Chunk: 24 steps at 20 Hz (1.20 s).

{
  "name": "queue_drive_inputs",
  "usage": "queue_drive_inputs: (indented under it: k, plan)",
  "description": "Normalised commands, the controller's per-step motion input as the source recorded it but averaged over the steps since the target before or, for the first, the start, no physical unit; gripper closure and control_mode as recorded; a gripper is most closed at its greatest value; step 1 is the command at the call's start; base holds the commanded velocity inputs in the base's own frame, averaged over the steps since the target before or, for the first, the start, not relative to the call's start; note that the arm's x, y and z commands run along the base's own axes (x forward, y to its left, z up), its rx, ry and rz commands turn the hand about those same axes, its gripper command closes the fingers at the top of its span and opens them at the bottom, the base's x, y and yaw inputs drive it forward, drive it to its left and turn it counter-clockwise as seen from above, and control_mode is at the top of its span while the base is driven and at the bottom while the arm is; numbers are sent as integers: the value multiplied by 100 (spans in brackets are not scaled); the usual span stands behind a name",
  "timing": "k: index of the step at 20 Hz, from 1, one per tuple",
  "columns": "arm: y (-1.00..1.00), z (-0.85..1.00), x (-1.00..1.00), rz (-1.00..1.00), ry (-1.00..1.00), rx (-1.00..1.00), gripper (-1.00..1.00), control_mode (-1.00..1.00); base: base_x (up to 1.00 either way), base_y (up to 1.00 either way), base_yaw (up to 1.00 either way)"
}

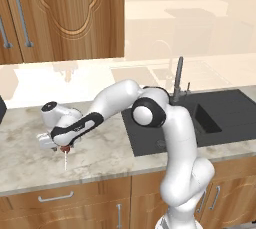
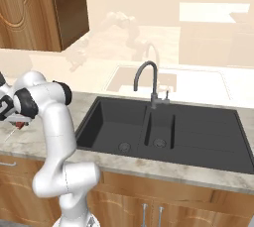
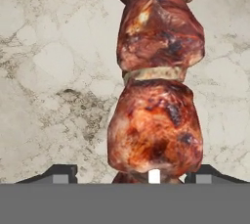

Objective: Store the kebab skewer in the freezer for long-term storage. Close the freezer door after placing the cooked food.

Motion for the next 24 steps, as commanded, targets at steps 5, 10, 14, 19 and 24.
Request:
queue_drive_inputs:
  k: [5, 10, 14, 19, 24]
  plan:
    - [-3, -26, 0, 0, 0, 2, 100, -100, 0, 0, 0]
    - [-28, -19, 0, -4, 0, -4, 100, -100, 0, 0, 0]
    - [-76, -4, 1, -7, 1, -5, 100, -100, 0, 0, 0]
    - [-98, 18, -1, -22, 0, 1, 100, -100, 0, 0, 0]
    - [-100, 28, -10, -27, -2, 15, 100, -100, 0, 0, 0]
